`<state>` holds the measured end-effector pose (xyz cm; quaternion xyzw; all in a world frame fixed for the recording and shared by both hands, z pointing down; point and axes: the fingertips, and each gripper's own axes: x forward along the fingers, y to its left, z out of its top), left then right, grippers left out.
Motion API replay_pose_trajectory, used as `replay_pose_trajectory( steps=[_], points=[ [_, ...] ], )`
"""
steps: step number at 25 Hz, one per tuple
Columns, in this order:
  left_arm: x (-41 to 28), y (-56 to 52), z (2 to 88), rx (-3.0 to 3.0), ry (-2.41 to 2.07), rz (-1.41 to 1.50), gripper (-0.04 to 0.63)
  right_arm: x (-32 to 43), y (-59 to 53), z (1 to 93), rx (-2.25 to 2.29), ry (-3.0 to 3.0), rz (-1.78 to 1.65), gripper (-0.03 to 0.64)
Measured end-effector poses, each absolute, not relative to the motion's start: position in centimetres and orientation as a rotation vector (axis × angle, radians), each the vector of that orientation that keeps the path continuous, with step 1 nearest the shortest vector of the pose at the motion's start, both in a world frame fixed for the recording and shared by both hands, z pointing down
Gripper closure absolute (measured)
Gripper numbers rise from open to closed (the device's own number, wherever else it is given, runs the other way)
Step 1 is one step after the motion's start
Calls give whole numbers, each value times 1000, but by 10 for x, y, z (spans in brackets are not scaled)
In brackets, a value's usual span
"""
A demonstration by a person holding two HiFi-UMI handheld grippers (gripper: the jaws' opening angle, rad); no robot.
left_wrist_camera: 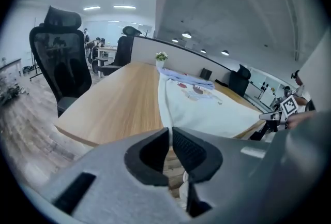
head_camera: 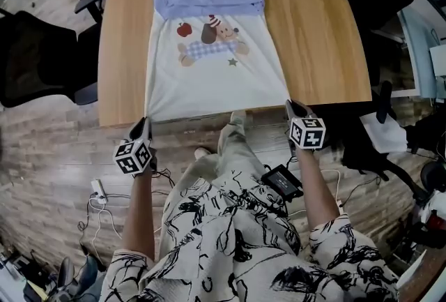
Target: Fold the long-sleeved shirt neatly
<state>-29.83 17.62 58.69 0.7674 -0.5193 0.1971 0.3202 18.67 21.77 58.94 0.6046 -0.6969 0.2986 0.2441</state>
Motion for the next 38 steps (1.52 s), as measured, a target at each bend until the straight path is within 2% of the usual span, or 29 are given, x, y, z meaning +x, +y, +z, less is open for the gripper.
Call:
replay_pose_trajectory(
  steps=[11, 20, 27, 38],
  points=[
    [-286, 103, 463, 2186, -1403, 204, 568, 201, 162, 478, 1770, -2063, 613, 597],
    [-275, 5, 383, 2293, -1485, 99, 568, 211, 66, 386, 1834, -2211, 420, 597],
    [-266, -66, 350, 2342, -1539, 96, 568, 221, -11, 356, 1802, -2254, 317, 597],
    [-247, -171, 332, 2330, -1665, 142, 568, 239, -125, 345, 1711, -2287, 346, 597]
  ],
)
